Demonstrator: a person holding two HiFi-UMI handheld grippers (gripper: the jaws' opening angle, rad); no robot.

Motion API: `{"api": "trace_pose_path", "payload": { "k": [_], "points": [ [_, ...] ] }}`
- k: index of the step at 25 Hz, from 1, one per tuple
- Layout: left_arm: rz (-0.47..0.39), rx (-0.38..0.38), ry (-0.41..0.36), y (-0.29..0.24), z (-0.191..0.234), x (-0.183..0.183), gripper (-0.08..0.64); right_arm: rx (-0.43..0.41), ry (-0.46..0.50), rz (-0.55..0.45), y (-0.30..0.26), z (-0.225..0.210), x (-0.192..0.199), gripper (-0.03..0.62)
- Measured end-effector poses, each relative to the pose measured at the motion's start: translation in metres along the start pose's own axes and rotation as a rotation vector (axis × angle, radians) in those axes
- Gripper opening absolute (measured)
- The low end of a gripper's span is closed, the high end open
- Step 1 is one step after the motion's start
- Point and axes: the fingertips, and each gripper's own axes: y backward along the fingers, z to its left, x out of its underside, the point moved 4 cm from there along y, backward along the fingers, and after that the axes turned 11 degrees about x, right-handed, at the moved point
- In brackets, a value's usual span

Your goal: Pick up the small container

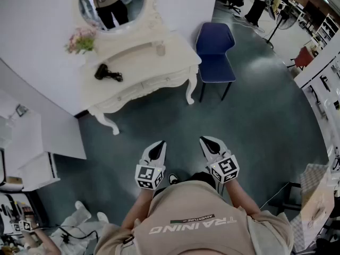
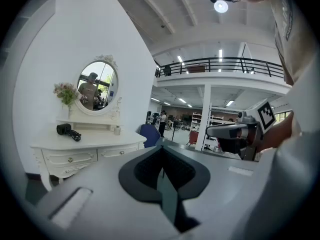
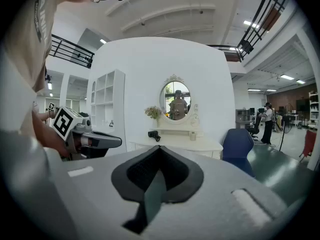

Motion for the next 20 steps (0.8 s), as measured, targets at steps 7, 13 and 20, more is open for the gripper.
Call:
{"api": "trace_pose_path", "payload": {
  "k": [7, 13, 20],
  "points": [
    [0.025, 0.024, 0.029, 0.006, 0.010, 0.007, 0.018, 0.013, -0.058, 0.000, -0.006, 0.011, 0.000, 0.003],
    [0.047, 0.052, 0.083, -0.010, 0.016, 0.021, 0.018, 0.045, -0.079, 0.021, -0.019, -0.003, -0.001, 0.003],
    [0.082, 0.101, 0.095, -0.051, 0.023, 0.021, 0.018, 0.009, -0.108, 0.058, -0.062, -0.028, 0.016, 0.003]
  ]
}}
